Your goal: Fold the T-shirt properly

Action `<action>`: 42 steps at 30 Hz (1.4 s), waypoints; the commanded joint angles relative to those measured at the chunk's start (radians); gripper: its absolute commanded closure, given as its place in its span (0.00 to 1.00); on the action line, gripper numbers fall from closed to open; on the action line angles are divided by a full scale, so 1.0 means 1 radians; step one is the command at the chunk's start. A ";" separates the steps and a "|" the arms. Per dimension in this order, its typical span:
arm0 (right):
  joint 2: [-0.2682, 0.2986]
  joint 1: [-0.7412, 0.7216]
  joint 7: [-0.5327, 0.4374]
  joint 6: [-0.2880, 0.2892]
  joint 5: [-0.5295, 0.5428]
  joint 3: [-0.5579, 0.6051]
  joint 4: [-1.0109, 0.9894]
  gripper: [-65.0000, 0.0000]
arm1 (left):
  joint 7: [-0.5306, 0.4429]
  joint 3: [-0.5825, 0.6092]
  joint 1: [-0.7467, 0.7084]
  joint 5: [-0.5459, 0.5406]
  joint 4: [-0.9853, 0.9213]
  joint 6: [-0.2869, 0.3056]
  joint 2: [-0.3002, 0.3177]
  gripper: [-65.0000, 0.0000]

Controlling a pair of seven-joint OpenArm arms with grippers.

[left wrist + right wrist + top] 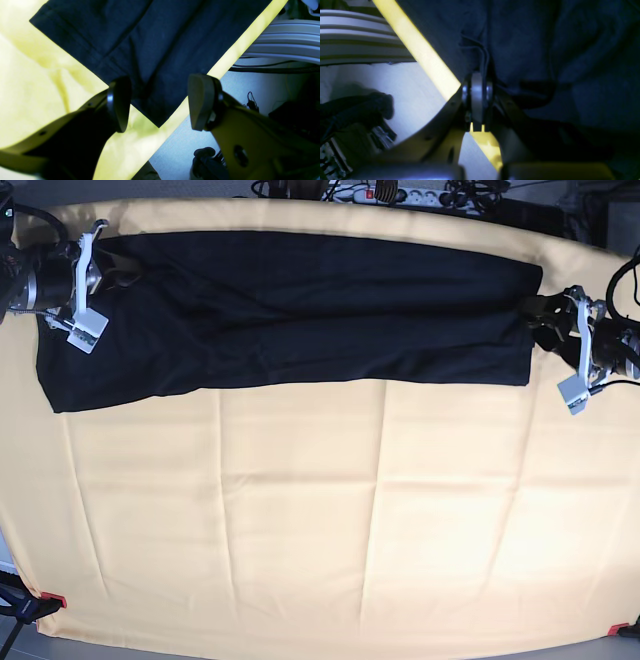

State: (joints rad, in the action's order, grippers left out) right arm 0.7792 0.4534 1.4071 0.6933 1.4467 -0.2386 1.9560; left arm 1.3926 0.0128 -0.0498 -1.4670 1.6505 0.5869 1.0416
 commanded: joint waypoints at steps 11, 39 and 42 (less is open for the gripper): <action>0.022 -0.047 -0.011 0.005 0.037 -0.019 0.060 1.00 | 0.004 -0.013 0.017 -0.017 0.010 0.004 0.025 0.42; 0.038 0.031 -0.011 0.005 -0.099 -0.017 0.059 0.40 | 0.004 -0.013 0.017 -0.017 0.010 0.004 0.025 0.42; 0.039 0.021 -0.011 0.005 -0.109 -0.029 0.082 0.40 | 0.004 -0.013 0.017 -0.017 0.010 0.004 0.025 0.42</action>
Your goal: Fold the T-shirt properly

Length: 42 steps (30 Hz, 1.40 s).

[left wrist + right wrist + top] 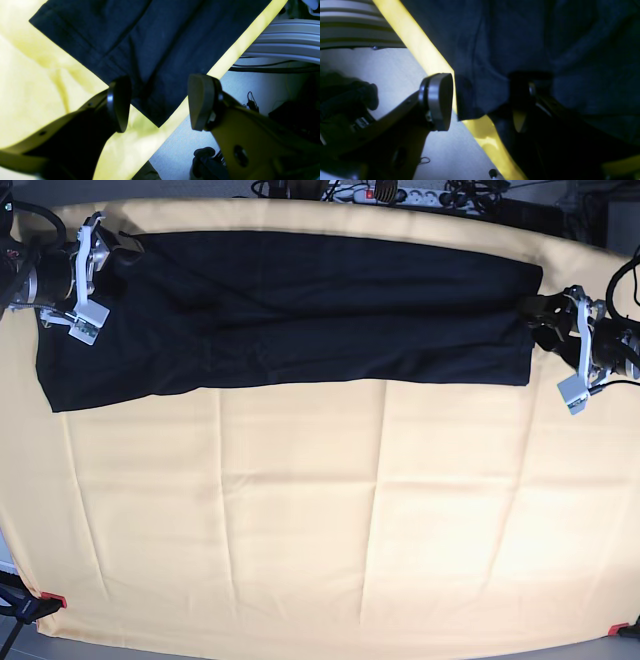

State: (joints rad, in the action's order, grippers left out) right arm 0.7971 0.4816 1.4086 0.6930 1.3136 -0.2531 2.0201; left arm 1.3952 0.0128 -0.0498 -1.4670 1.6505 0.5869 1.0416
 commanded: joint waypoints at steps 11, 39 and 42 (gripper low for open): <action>-0.042 -0.016 -0.124 0.005 0.018 -0.266 0.241 1.00 | 0.001 -0.013 0.017 -0.017 0.010 0.004 0.025 0.42; -0.376 -0.016 -0.388 0.005 -0.324 -0.274 -0.171 1.00 | 0.001 -0.189 0.185 0.126 0.010 -0.086 -0.006 0.42; -0.376 -0.016 -0.383 0.005 -0.324 -0.274 -0.171 1.00 | -0.009 -0.380 0.113 0.231 0.010 -0.142 -0.074 0.42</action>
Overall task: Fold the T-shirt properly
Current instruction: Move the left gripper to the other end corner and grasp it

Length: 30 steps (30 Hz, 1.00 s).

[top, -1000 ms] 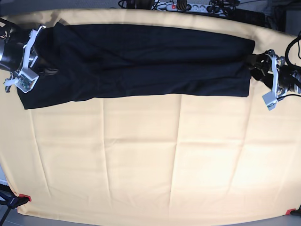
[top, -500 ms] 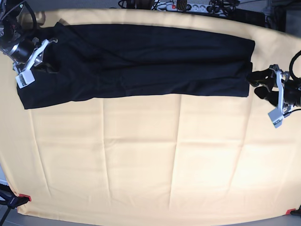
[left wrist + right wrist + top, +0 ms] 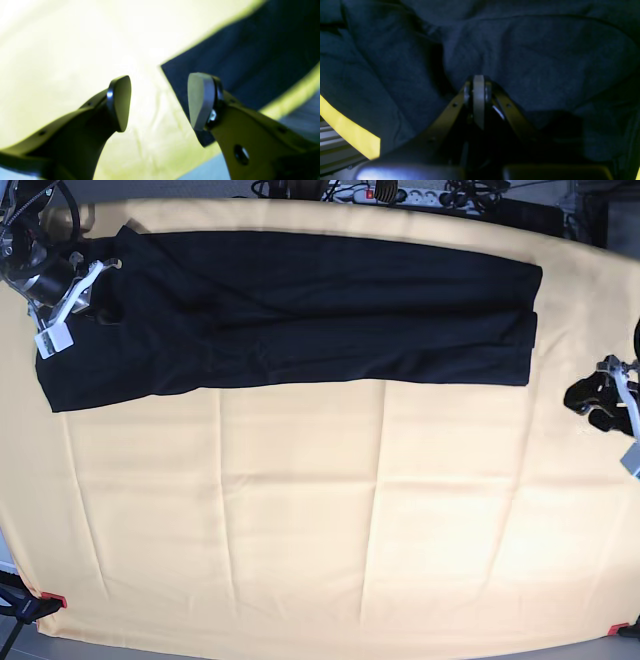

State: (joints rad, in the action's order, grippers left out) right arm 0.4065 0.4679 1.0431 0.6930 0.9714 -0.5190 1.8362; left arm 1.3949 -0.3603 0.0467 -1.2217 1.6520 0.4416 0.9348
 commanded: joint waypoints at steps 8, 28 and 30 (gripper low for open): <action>0.015 -0.003 -0.012 0.005 0.022 -0.008 0.013 1.00 | -0.042 -0.385 -0.278 0.050 0.008 -0.053 -0.166 0.42; 0.014 -0.003 -0.011 0.005 0.027 -0.008 0.013 1.00 | -0.119 -0.373 -0.404 0.062 0.008 0.013 -0.356 0.42; 0.014 -0.003 -0.011 0.005 0.027 -0.008 0.013 1.00 | -0.119 -0.373 -0.404 0.061 0.008 0.014 -0.356 0.42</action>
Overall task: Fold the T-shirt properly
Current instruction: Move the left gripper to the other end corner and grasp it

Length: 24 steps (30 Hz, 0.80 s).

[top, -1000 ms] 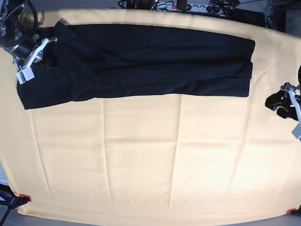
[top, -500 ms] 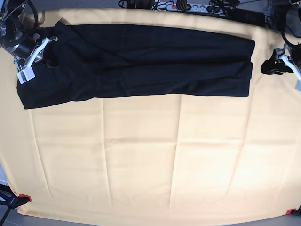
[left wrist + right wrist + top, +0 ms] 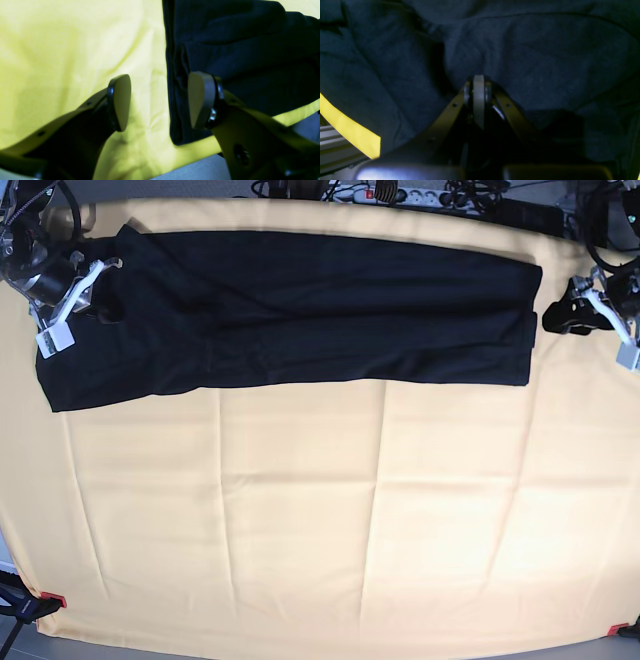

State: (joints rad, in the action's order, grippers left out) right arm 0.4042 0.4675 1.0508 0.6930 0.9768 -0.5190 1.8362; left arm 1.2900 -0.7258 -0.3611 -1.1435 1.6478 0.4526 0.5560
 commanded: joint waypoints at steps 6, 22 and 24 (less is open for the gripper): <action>0.017 -0.002 -0.019 0.005 0.047 -0.008 0.013 1.00 | -0.018 0.019 0.004 -0.020 0.013 -0.001 0.023 0.42; 0.017 -0.002 -0.018 0.005 0.047 -0.008 0.013 1.00 | -0.042 0.113 0.008 -0.016 0.013 0.000 -0.058 0.42; 0.017 -0.002 -0.018 0.005 0.047 -0.008 0.013 1.00 | -0.045 0.112 0.011 -0.016 0.013 0.000 -0.076 0.42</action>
State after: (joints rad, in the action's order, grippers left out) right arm 0.4042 0.4675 1.0508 0.6930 1.0035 -0.5190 1.8362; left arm 1.2427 -0.6090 -0.3523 -1.1469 1.6478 0.4526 0.4660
